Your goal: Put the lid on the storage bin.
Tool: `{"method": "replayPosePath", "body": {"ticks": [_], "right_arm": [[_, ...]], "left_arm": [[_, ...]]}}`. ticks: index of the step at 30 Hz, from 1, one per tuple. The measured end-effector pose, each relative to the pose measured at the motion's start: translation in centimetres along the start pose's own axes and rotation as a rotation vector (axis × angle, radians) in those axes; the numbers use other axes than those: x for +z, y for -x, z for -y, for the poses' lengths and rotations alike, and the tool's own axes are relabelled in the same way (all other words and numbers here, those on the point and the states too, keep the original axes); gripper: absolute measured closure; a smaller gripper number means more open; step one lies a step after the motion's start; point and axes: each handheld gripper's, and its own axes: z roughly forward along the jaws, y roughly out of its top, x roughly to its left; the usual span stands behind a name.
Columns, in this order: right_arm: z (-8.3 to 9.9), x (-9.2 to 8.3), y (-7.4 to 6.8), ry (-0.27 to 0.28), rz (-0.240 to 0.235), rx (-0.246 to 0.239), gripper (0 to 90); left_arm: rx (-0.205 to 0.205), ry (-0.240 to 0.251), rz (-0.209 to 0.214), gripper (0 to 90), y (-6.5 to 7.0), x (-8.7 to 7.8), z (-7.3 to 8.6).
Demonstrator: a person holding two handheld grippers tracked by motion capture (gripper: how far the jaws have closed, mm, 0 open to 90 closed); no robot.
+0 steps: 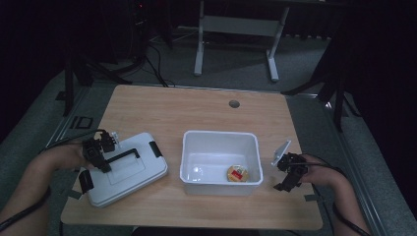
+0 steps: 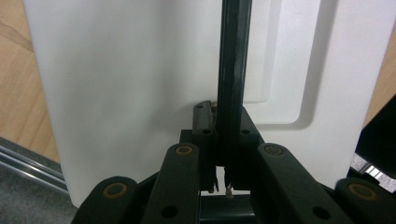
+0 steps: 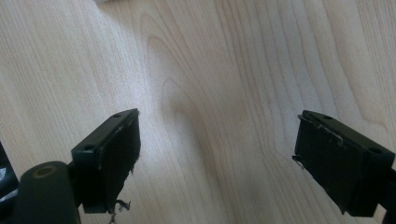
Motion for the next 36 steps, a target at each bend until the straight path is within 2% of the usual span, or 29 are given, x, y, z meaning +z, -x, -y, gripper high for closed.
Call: {"method": "replayPosePath", "body": {"ticks": [5, 18, 22, 29, 33, 34, 35, 36], "right_arm": [[0.1, -0.1, 0.0, 0.000, 0.000, 0.001, 14.0], [0.1, -0.8, -0.1, 0.007, 0.006, 0.004, 14.0], [0.1, -0.9, -0.1, 0.012, 0.006, 0.001, 14.0], [0.2, -0.8, -0.1, 0.013, 0.005, 0.008, 14.0], [0.4, -0.6, -0.2, 0.006, 0.000, 0.011, 14.0], [0.4, -0.5, -0.2, 0.006, -0.001, 0.009, 14.0], [0.4, -0.5, -0.2, 0.006, -0.001, 0.009, 14.0], [0.5, -0.5, -0.2, 0.007, -0.001, 0.007, 14.0]], "left_arm": [[0.015, -0.004, -0.003, 83.5, 0.4, -1.0, 0.0], [0.071, 0.018, -0.060, 83.5, 2.3, -6.7, -1.1], [0.097, 0.038, -0.073, 83.5, 2.9, -8.3, -1.6], [0.126, 0.068, -0.079, 83.5, 3.8, -10.4, -3.1], [0.157, 0.078, -0.095, 83.5, 4.5, -11.3, -4.3], [0.166, 0.081, -0.083, 83.5, 4.6, -11.4, -4.7], [0.166, 0.081, -0.083, 83.5, 4.6, -11.4, -4.7], [0.180, 0.088, -0.088, 83.5, 5.0, -11.6, -5.3]]}}
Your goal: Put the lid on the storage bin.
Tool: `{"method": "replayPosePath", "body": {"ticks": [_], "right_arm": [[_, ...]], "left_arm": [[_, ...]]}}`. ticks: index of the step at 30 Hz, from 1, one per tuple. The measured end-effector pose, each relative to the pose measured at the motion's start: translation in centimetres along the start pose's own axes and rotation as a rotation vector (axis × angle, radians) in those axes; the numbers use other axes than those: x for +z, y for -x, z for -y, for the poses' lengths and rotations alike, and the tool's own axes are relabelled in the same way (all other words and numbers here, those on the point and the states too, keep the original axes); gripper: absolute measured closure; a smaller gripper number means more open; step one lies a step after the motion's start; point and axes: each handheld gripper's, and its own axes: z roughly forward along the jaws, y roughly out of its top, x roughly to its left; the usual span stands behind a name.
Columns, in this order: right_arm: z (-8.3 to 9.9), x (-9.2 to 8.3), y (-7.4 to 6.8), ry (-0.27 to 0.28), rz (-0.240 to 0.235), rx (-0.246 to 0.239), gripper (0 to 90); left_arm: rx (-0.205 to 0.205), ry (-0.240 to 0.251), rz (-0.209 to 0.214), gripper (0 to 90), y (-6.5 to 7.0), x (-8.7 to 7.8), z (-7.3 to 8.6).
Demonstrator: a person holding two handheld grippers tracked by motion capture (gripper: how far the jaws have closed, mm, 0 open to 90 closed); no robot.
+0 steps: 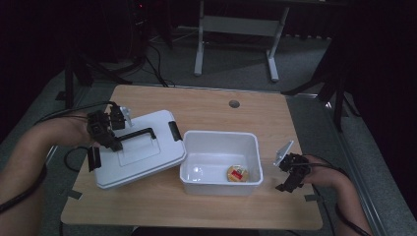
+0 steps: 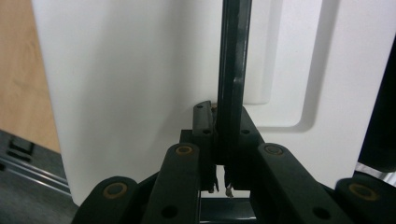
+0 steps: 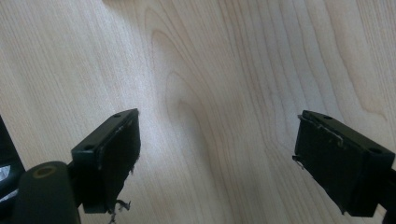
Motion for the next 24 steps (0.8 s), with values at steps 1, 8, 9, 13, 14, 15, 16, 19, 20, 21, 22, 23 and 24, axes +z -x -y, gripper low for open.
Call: {"method": "replayPosePath", "body": {"ticks": [1, 8, 9, 13, 14, 15, 16, 19, 20, 21, 22, 23, 24], "right_arm": [[0.1, 0.0, 0.0, 0.000, 0.001, 0.003, 14.0], [0.2, 0.2, -0.1, 0.003, 0.000, 0.005, 14.0], [0.2, 0.2, -0.2, 0.003, -0.001, 0.002, 14.0], [0.2, 0.1, -0.2, 0.018, 0.001, 0.001, 14.1], [0.2, 0.1, -0.3, 0.019, 0.001, 0.003, 14.0], [0.1, 0.1, -0.3, 0.020, -0.001, 0.001, 14.0], [0.0, 0.1, -0.4, 0.021, -0.004, -0.003, 14.0], [-0.2, 0.0, -0.5, 0.027, -0.001, -0.012, 14.0], [-0.3, -0.1, -0.6, 0.029, 0.001, -0.012, 14.0], [-0.3, -0.1, -0.6, 0.030, 0.002, -0.015, 14.0], [-0.4, -0.2, -0.6, 0.032, 0.003, -0.017, 14.0], [-0.4, -0.2, -0.6, 0.030, 0.003, -0.017, 14.0], [-0.4, -0.3, -0.6, 0.030, 0.004, -0.019, 14.0]], "left_arm": [[0.012, -0.004, 0.000, 83.5, 0.1, -0.1, -0.4], [0.075, 0.014, -0.003, 83.5, 0.8, -0.6, -3.6], [0.082, 0.021, 0.005, 83.5, 0.9, -0.7, -4.0], [0.123, 0.038, -0.031, 83.5, 1.3, -0.8, -5.7], [0.128, 0.036, -0.027, 83.5, 1.4, -0.8, -6.1], [0.143, 0.035, -0.022, 83.5, 1.5, -0.7, -6.5], [0.152, 0.037, -0.017, 83.5, 1.6, -0.7, -6.9], [0.171, 0.037, 0.006, 83.5, 1.8, -0.4, -8.2], [0.184, 0.031, 0.001, 83.5, 2.0, -0.2, -8.7], [0.188, 0.028, -0.001, 83.5, 2.0, -0.1, -9.1], [0.193, 0.018, 0.011, 83.5, 2.1, 0.1, -9.6], [0.207, 0.014, 0.007, 83.5, 2.2, 0.2, -10.0], [0.210, 0.011, 0.005, 83.5, 2.3, 0.3, -10.4]]}}
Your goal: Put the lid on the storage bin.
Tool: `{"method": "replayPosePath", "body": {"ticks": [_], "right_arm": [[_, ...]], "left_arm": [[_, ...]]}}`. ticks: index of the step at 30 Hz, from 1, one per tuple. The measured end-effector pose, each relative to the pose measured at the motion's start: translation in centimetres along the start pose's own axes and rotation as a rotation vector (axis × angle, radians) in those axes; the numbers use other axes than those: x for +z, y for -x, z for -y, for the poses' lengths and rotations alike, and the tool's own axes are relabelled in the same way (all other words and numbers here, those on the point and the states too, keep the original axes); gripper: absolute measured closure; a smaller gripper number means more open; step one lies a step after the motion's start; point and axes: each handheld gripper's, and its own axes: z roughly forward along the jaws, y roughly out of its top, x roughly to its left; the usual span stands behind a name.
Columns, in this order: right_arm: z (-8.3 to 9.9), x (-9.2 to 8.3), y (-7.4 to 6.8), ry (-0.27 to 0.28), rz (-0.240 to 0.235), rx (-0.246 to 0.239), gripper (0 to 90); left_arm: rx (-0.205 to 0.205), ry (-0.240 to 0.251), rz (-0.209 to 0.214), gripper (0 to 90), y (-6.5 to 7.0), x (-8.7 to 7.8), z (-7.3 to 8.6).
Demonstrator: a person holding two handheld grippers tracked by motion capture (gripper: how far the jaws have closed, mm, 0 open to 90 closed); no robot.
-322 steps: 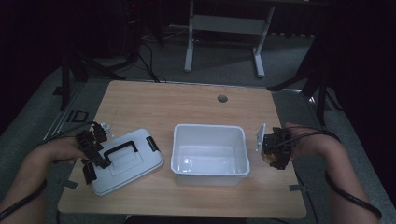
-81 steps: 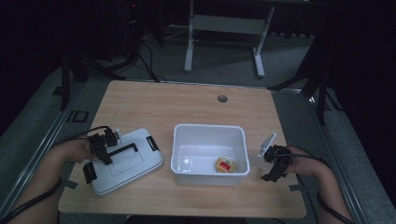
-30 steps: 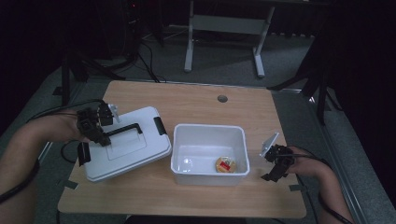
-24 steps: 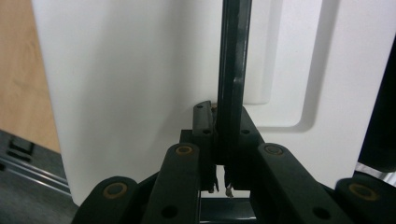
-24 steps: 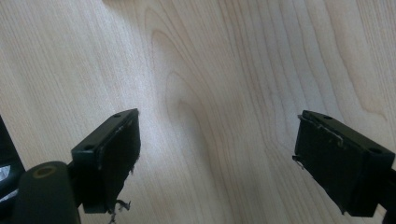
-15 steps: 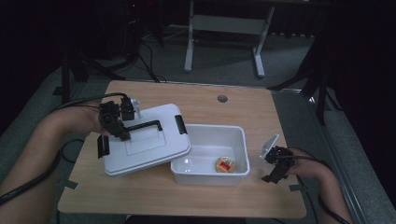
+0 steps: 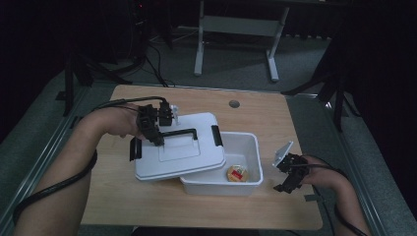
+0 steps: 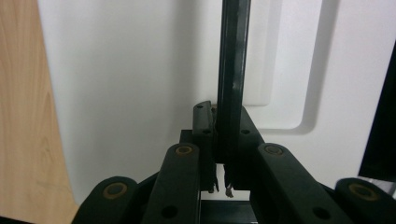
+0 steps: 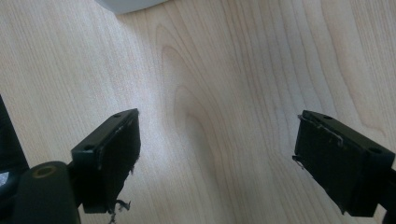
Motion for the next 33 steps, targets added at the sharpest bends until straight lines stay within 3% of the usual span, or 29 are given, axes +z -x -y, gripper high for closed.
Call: {"method": "replayPosePath", "body": {"ticks": [8, 13, 20, 28, 33], "right_arm": [[0.2, -0.1, -0.1, 0.006, -0.002, 0.000, 14.0], [0.4, -0.1, -0.1, 0.002, -0.003, 0.000, 14.0], [0.9, -0.3, -0.2, 0.016, 0.002, 0.005, 14.0], [1.3, 0.0, -0.3, 0.012, -0.008, 0.012, 14.0], [1.2, 0.0, -0.3, 0.011, -0.006, 0.003, 14.0]], "left_arm": [[0.060, 0.009, 0.017, 83.5, 0.2, 0.5, -3.5], [0.110, -0.012, 0.019, 83.5, 0.5, 0.8, -5.9], [0.141, -0.009, 0.034, 83.5, 0.6, 1.8, -9.2], [0.182, -0.019, 0.050, 83.4, 0.8, 3.3, -11.5], [0.173, -0.036, 0.050, 83.5, 0.7, 4.1, -12.2]]}}
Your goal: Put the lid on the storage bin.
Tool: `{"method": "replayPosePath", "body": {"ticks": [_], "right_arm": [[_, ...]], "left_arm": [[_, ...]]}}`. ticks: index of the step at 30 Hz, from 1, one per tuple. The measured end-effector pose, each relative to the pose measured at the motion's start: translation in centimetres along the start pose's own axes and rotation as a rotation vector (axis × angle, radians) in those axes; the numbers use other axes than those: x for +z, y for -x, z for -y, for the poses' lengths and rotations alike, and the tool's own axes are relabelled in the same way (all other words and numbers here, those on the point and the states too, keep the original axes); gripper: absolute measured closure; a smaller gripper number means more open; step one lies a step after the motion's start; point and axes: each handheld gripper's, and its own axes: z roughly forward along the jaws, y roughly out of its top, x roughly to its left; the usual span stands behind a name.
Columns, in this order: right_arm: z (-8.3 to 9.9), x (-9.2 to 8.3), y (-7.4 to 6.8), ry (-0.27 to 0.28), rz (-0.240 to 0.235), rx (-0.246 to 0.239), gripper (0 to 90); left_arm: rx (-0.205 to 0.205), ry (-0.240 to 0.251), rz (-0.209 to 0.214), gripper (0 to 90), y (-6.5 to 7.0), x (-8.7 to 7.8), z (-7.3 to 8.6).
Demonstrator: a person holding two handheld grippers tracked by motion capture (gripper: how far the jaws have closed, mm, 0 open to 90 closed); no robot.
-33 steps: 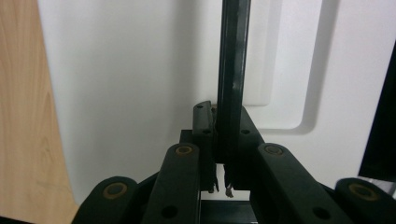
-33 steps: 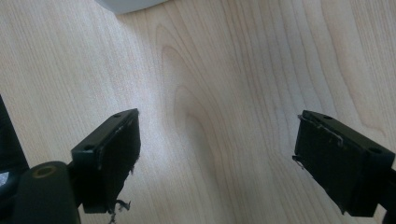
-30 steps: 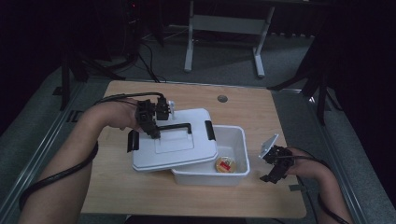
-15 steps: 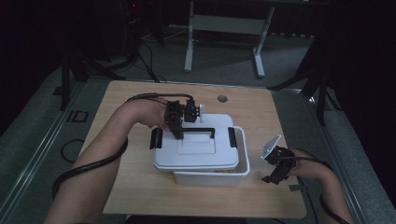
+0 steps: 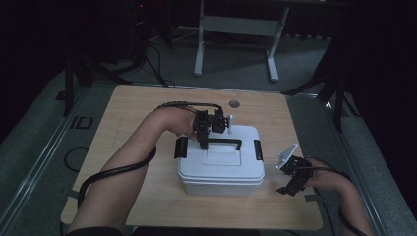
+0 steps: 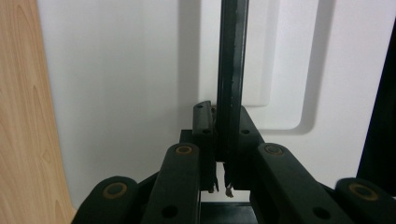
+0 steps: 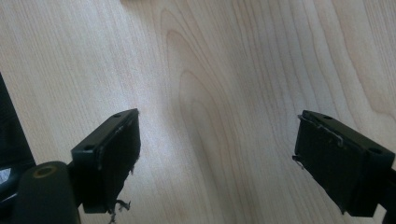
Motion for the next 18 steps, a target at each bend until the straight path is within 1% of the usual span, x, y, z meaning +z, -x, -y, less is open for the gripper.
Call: {"method": "replayPosePath", "body": {"ticks": [1, 2, 4, 5, 6, 7, 8, 9, 10, 12, 13, 18], "right_arm": [[0.0, 0.0, 0.0, 0.001, 0.000, -0.001, 14.0], [-0.1, 0.0, 0.0, 0.001, 0.000, -0.001, 14.0], [-0.1, 0.0, 0.0, 0.005, -0.002, -0.002, 14.0], [-0.1, 0.1, 0.0, 0.007, -0.002, -0.001, 14.0], [-0.1, 0.2, 0.0, 0.004, -0.004, 0.002, 14.0], [-0.1, 0.3, 0.0, 0.000, -0.006, 0.001, 14.0], [-0.1, 0.4, 0.0, -0.003, -0.006, 0.004, 14.0], [-0.1, 0.4, 0.0, -0.004, -0.007, 0.005, 14.0], [-0.1, 0.5, 0.0, -0.003, -0.009, 0.002, 14.1], [-0.2, 0.6, -0.1, -0.002, -0.012, -0.001, 14.1], [-0.2, 0.7, -0.1, -0.004, -0.011, -0.004, 14.0], [-0.2, 0.7, 0.0, 0.000, -0.011, -0.001, 14.0]], "left_arm": [[0.005, -0.001, 0.008, 83.4, -0.1, 0.1, 0.0], [0.020, -0.002, -0.005, 83.4, 0.0, 0.2, -0.1], [0.012, 0.004, 0.011, 83.4, 0.1, 0.3, -0.1], [0.023, -0.001, 0.005, 83.4, 0.1, 0.4, -0.2], [0.020, -0.005, 0.001, 83.4, 0.1, 0.5, -0.3], [0.014, -0.010, 0.007, 83.4, 0.0, 0.6, -0.3], [0.016, -0.008, 0.004, 83.4, 0.0, 0.7, -0.3], [0.001, -0.014, 0.014, 83.4, -0.1, 0.9, -0.4], [0.011, -0.014, 0.019, 83.4, 0.0, 1.1, -0.4], [-0.004, -0.011, 0.029, 83.4, -0.1, 1.3, -0.4], [0.003, -0.018, 0.028, 83.4, 0.0, 1.4, -0.4], [-0.007, -0.001, 0.032, 83.4, -0.1, 1.5, -0.1]]}}
